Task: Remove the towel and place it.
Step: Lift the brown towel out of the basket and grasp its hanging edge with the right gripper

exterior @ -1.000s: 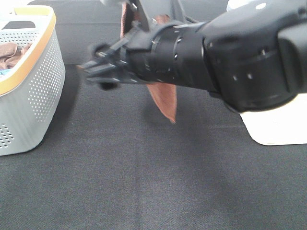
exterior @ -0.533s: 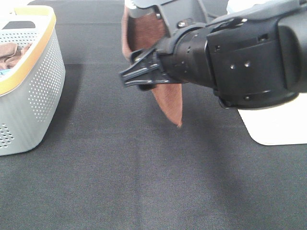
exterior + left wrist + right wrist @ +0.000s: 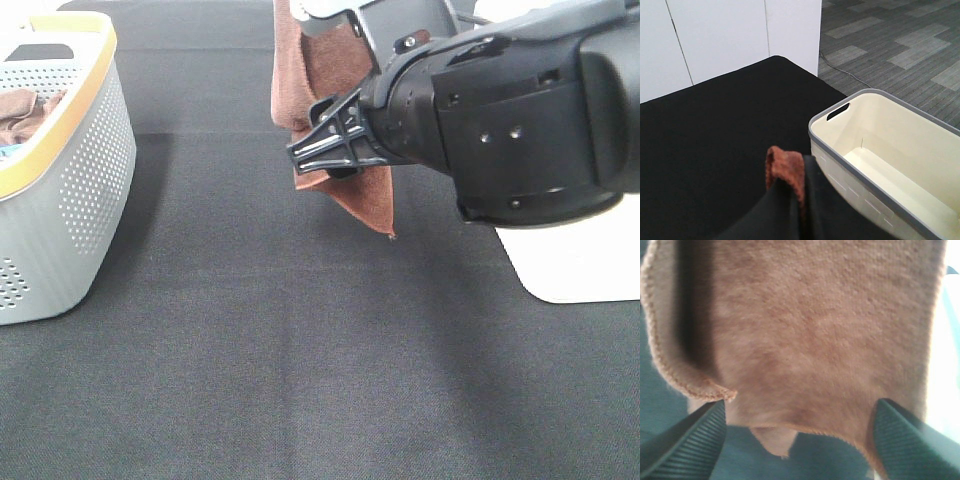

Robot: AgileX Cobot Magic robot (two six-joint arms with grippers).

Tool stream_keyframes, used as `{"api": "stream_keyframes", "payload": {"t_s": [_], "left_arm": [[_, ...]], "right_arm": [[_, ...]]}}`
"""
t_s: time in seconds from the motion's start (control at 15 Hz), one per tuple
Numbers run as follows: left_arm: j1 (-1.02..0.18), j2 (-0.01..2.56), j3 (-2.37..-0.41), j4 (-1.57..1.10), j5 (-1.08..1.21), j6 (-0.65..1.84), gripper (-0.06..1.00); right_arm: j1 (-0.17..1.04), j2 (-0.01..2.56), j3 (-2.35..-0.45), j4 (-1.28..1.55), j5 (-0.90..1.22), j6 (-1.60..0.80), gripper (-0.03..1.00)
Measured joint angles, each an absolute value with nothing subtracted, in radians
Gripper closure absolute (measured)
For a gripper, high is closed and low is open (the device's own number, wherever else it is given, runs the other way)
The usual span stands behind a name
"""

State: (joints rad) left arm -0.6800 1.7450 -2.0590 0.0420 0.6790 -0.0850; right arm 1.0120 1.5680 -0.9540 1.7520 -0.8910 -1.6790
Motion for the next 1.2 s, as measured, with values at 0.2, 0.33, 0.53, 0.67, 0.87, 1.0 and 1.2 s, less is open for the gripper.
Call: {"api": "stream_keyframes", "payload": {"t_s": [0.2, 0.33, 0.53, 0.67, 0.87, 1.0, 1.2], "left_arm": [[-0.68, 1.778, -2.059, 0.042, 0.679, -0.083, 0.94], [-0.68, 1.787, -2.059, 0.042, 0.679, -0.082, 0.94], [-0.68, 1.787, -2.059, 0.045, 0.679, -0.082, 0.94], [-0.68, 1.787, -2.059, 0.078, 0.679, -0.082, 0.94], [-0.68, 1.787, -2.059, 0.096, 0.68, -0.082, 0.94], [-0.68, 1.787, -2.059, 0.108, 0.68, -0.082, 0.94], [-0.68, 1.787, -2.059, 0.129, 0.68, -0.082, 0.94]], "right_arm": [[1.012, 1.568, -0.954, 1.751, -0.738, -1.67, 0.2], [1.012, 1.581, -0.954, 1.75, -0.64, -1.642, 0.2], [1.012, 1.621, -0.954, 1.75, -0.605, -1.616, 0.2], [1.012, 1.621, -0.954, 1.75, -0.626, -1.606, 0.2], [1.012, 1.621, -0.949, 1.75, -0.653, -1.605, 0.2], [1.012, 1.621, -0.939, 1.75, -0.653, -1.605, 0.2], [1.012, 1.615, -0.851, 1.75, -0.669, -1.535, 0.2]]}}
